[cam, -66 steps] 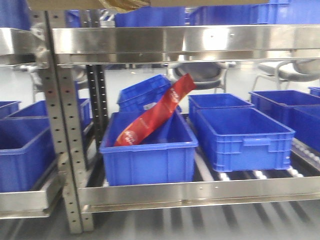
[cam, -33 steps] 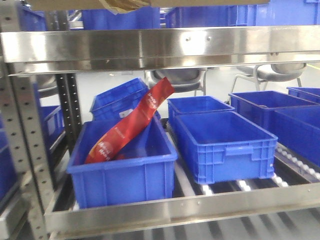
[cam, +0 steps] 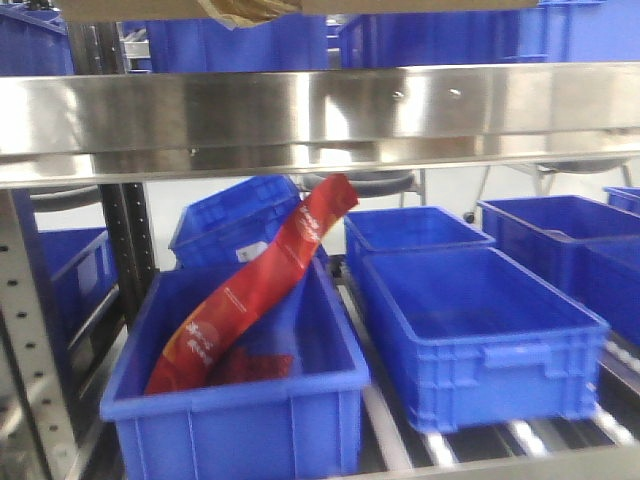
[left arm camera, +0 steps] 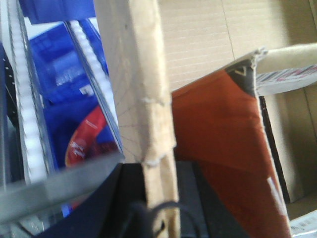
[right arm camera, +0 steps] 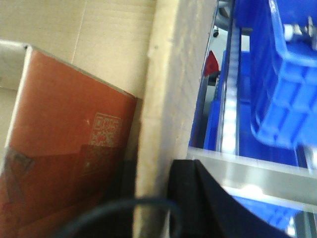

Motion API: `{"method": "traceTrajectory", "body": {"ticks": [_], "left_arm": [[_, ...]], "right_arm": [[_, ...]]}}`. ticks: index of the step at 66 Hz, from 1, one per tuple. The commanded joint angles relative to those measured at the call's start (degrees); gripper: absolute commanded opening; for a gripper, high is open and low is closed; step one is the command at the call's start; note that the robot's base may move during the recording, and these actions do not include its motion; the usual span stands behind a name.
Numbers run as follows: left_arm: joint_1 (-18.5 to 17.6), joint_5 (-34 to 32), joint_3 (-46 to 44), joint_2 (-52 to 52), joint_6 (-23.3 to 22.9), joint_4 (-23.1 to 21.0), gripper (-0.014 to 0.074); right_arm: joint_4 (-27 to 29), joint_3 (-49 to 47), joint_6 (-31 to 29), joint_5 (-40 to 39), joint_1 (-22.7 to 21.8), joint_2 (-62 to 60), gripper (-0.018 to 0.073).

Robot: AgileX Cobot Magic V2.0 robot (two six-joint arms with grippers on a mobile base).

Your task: Stack two boxes on right shelf middle

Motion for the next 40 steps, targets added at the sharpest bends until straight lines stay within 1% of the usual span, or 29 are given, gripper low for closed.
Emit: {"method": "traceTrajectory", "body": {"ticks": [1,40], "left_arm": [[0.0,-2.0,-0.3,-0.9,0.6,0.6,-0.0111],[0.0,-2.0,-0.3,-0.9,0.6,0.7,-0.0111]], "right_arm": [[-1.7,-0.6,-0.5,-3.1,-0.4,-0.7,-0.0153],[-1.7,-0.6,-0.5,-3.1,-0.4,-0.7,-0.0153]]}}
